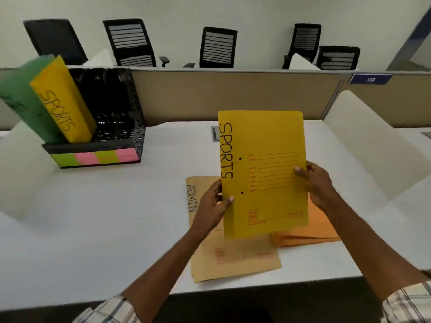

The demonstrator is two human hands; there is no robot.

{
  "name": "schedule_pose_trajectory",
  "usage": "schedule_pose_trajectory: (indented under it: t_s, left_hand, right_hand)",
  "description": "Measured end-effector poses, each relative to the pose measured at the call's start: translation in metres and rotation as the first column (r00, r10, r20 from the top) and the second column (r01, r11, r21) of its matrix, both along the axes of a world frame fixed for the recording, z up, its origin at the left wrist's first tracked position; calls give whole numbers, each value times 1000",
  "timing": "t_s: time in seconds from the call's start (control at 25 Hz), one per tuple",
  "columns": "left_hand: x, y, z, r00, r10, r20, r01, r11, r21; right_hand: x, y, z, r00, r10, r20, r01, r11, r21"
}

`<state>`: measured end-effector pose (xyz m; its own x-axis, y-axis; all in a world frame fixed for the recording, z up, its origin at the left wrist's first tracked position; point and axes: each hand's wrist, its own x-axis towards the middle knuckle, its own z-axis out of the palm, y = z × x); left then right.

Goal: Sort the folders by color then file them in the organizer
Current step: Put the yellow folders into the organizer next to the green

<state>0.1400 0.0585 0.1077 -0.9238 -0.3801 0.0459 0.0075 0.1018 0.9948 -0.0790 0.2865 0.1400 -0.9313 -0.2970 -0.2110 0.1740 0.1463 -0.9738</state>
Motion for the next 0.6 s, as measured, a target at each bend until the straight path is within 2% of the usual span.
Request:
schedule_pose_trajectory:
  t_s: [0.16,0.32,0.6]
  left_hand:
    - [63,-80,7,978,206,-15,-206,976,-76]
    - [107,-145,14,916,399,-32,-400,909,-115]
    - [147,-223,28,830,541,-136,-557,802,-213]
  right_hand:
    - [32,-109,16,987,163,-6,-163,987,-17]
    - [46,-218,43,927,376,-5,-376,927,-23]
    - [80,-394,89,797,590,-129,-604,774,-188]
